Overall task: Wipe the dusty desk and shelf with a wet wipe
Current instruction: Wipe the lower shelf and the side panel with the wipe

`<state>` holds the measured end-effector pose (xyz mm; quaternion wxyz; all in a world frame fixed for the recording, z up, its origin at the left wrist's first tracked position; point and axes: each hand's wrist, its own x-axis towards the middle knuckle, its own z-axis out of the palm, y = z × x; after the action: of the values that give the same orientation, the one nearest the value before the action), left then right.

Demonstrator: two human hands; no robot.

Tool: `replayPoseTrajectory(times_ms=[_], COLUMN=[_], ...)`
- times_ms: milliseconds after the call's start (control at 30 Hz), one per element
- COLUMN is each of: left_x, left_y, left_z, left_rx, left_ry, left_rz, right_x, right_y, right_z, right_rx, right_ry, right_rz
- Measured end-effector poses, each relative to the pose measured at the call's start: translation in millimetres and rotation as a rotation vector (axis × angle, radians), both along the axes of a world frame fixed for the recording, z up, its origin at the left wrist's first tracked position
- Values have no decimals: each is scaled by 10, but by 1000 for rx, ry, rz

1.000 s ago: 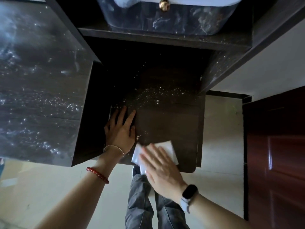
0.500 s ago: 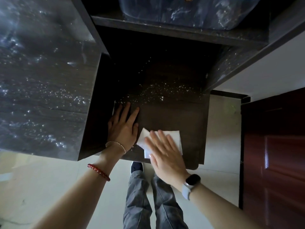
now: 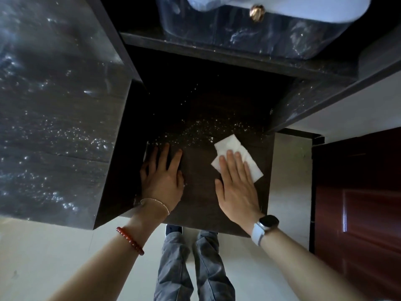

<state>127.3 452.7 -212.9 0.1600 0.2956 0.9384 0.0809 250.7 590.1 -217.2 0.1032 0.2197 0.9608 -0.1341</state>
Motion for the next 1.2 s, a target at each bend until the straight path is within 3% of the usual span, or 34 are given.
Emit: replayPoseTrajectory(times_ms=[133,300,467,600,767,967,1067,1200], left_x=[-147,-265,-308,-307,-284,-296,-293,-307], left_y=[196,317,267,260,267,249,243,229], left_z=[-15,-35,-13,-53,-96,-85,-91,-136], left_rx=[14,0,-12,12,45,23,42,97], left_ry=[76,-10,-64,-37,-20,-25,-17,24], left_rz=[-83,-20,-24,-23,3,-10,-9,-15], right_x=[-339,-923,-710,-284,-463,-1020,-823,-381], right_y=[296,775,531,84,304,832,623,250], right_z=[40,47,1,117,9,-37,-61,-21], right_rx=[-149,-248,-248,-299,-173,-236,-131,-142], right_ry=[39,111,236,197,210,231,272,173], right_rz=[-218,-418,-554,-519,-406,-570,-420,157])
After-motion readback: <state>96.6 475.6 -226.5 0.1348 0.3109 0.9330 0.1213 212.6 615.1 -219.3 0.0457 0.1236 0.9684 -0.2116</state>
